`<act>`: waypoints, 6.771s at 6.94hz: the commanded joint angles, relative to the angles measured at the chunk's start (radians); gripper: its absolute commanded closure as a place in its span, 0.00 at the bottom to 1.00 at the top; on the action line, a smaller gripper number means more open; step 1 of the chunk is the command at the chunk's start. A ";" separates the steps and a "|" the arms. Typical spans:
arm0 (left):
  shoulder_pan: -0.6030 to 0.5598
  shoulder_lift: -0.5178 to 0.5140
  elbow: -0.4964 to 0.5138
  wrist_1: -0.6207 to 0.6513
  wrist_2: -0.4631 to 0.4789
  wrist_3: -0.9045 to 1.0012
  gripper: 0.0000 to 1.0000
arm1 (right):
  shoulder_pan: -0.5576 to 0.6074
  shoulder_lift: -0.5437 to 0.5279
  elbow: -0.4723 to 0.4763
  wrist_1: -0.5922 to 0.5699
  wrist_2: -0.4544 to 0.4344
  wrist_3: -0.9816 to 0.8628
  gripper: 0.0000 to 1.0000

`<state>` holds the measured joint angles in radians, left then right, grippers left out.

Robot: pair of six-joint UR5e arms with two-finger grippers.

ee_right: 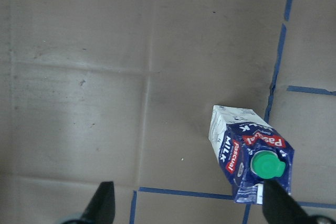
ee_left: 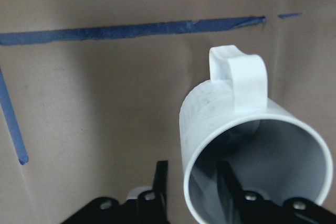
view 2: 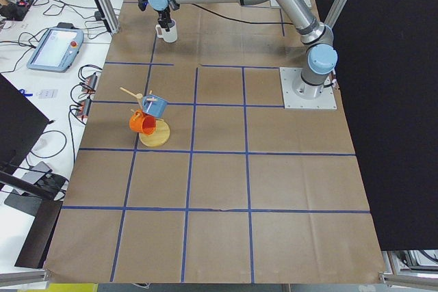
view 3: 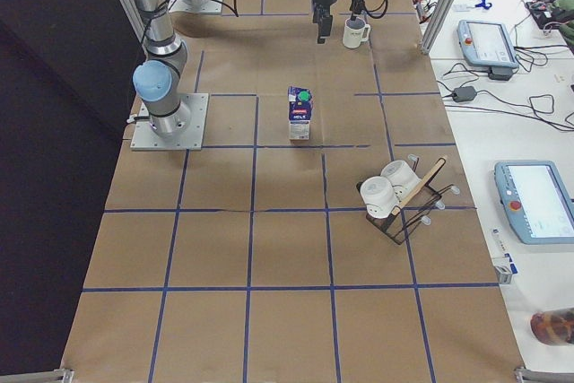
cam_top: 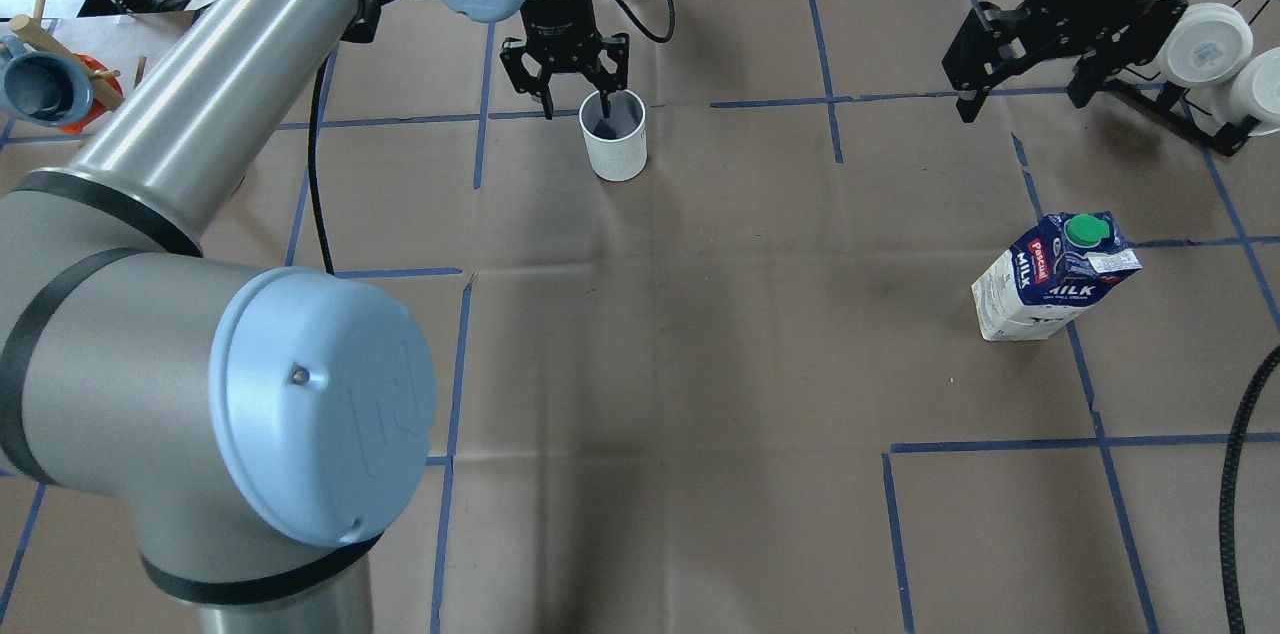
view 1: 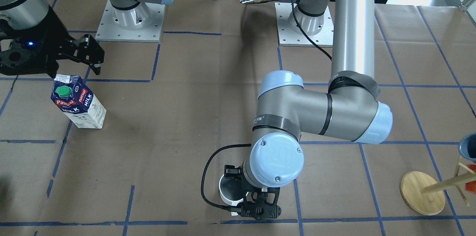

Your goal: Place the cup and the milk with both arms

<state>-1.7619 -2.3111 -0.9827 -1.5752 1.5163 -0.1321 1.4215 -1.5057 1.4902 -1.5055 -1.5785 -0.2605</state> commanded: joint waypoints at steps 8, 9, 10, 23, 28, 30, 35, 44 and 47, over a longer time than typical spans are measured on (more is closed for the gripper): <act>0.160 0.742 -0.567 -0.141 0.071 0.133 0.00 | -0.191 -0.034 0.364 -0.379 0.006 -0.146 0.00; 0.167 0.754 -0.598 -0.143 0.070 0.149 0.00 | -0.193 -0.034 0.405 -0.418 0.006 -0.145 0.00; 0.186 0.745 -0.603 -0.144 0.065 0.151 0.00 | -0.193 -0.036 0.432 -0.444 0.005 -0.143 0.00; 0.202 0.762 -0.605 -0.155 0.068 0.152 0.00 | -0.193 -0.048 0.458 -0.487 -0.041 -0.115 0.41; 0.203 0.762 -0.605 -0.154 0.068 0.152 0.00 | -0.168 -0.045 0.244 -0.348 -0.006 -0.052 0.41; 0.203 0.762 -0.605 -0.155 0.067 0.152 0.00 | -0.054 0.042 0.134 -0.329 0.012 0.039 0.41; 0.203 0.762 -0.606 -0.155 0.067 0.152 0.00 | 0.340 0.553 -0.508 -0.102 -0.029 0.346 0.40; 0.206 0.762 -0.606 -0.154 0.067 0.152 0.00 | 0.416 0.723 -0.669 -0.050 -0.023 0.486 0.00; 0.206 0.762 -0.606 -0.154 0.070 0.152 0.00 | 0.352 0.610 -0.668 0.074 -0.026 0.370 0.00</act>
<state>-1.5555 -1.5497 -1.5892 -1.7289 1.5855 0.0195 1.7992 -0.8448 0.8193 -1.4808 -1.6024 0.1718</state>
